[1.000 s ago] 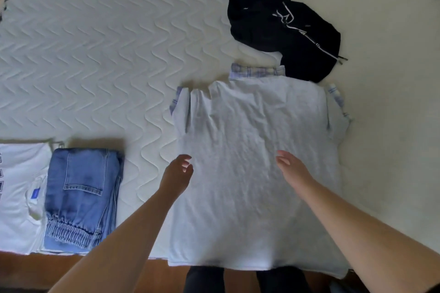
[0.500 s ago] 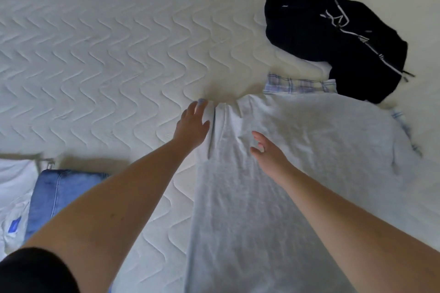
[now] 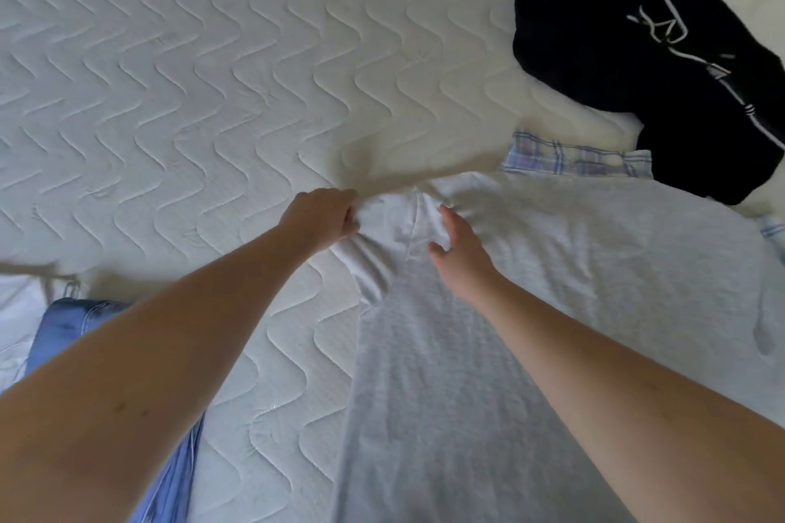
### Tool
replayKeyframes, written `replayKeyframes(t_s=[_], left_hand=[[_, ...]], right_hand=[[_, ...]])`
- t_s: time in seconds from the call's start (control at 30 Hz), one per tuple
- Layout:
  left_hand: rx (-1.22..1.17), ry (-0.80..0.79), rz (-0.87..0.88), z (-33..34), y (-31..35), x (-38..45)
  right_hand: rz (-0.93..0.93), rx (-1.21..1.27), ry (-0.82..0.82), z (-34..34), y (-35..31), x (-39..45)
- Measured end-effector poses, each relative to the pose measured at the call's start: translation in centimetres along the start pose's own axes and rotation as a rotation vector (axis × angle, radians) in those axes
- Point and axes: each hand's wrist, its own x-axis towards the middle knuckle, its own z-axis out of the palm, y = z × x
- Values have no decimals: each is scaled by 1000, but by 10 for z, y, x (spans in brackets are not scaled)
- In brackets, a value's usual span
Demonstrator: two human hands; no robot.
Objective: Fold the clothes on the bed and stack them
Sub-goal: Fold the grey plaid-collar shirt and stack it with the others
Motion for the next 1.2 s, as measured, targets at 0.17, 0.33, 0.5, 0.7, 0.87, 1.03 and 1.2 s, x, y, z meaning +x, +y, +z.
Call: replayKeyframes(t_s=[0.17,0.33,0.5,0.7,0.87,1.03,1.2], left_hand=[[-168,-52,-188,14,-34,-21],[-541,-118,-132,18,-50,-33],[-803,-92,-75,0,-46,-39],[-778,12,-244,-13,-51,-43],[-1195,-196,-325,12,-67,-59],[-1283,-157,-318,54,-56,-74],[-1044,-12,-415,68,-36,-70]], right_hand=[[-83,-209,98,7,-9,11],[-289,-468,92,16,-23,18],[-499,-630,64,30,-51,33],[-525,-694,230,28,-85,56],[-453,-684,244,33,-85,61],[-370,-637,40,49,-79,62],[-353,-810,-30,68,-86,66]])
